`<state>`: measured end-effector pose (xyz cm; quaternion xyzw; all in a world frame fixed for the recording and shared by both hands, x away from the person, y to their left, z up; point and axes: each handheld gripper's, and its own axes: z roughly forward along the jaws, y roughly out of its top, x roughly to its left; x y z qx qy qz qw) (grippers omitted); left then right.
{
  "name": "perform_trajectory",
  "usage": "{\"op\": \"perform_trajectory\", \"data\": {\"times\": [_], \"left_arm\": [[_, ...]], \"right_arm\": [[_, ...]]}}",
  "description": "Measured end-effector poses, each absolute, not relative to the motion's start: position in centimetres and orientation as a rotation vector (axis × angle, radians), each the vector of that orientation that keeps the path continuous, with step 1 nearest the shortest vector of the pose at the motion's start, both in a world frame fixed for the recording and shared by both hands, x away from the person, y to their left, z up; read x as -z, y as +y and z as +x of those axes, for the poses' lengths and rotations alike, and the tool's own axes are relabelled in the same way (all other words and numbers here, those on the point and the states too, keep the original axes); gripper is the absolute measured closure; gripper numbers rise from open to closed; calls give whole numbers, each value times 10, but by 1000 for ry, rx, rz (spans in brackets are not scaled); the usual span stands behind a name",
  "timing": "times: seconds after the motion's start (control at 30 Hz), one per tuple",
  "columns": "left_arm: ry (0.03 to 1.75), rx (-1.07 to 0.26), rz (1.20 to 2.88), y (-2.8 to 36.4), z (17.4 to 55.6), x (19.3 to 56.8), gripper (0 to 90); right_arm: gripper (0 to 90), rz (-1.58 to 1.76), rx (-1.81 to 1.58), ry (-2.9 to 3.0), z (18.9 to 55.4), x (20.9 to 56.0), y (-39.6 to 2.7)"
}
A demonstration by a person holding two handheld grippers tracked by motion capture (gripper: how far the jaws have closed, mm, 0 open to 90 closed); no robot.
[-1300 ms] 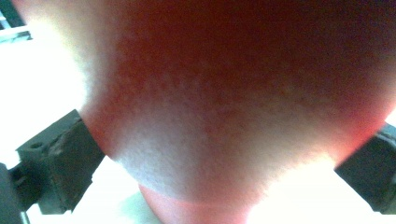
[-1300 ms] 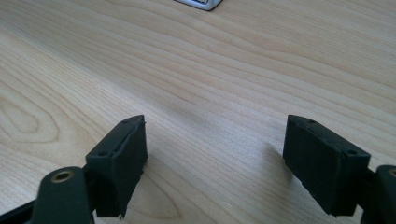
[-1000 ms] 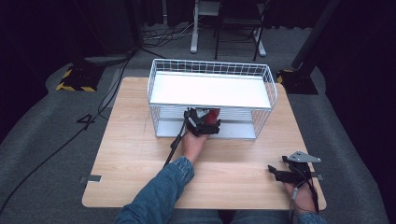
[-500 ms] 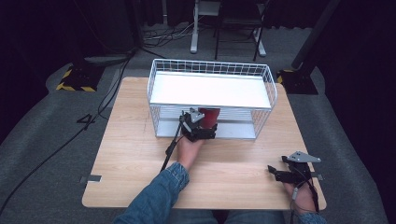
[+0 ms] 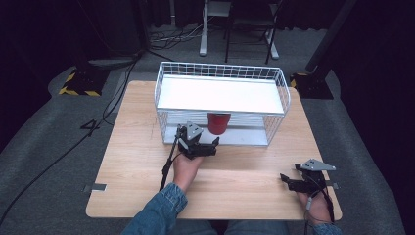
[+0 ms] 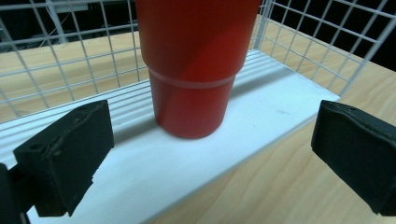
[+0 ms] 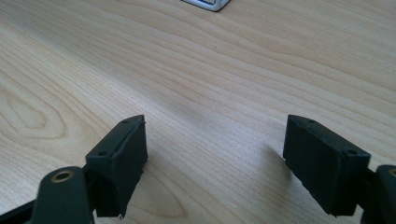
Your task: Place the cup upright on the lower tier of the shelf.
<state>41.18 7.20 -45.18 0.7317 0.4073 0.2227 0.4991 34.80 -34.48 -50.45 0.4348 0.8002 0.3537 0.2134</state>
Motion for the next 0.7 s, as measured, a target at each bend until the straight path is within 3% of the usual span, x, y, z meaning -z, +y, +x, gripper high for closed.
{"op": "perform_trajectory", "data": {"times": [0.7], "left_arm": [[976, -512, 1789, 153, 341, 420, 0]], "right_arm": [[206, 1229, -996, 2239, 352, 505, -344]]}}
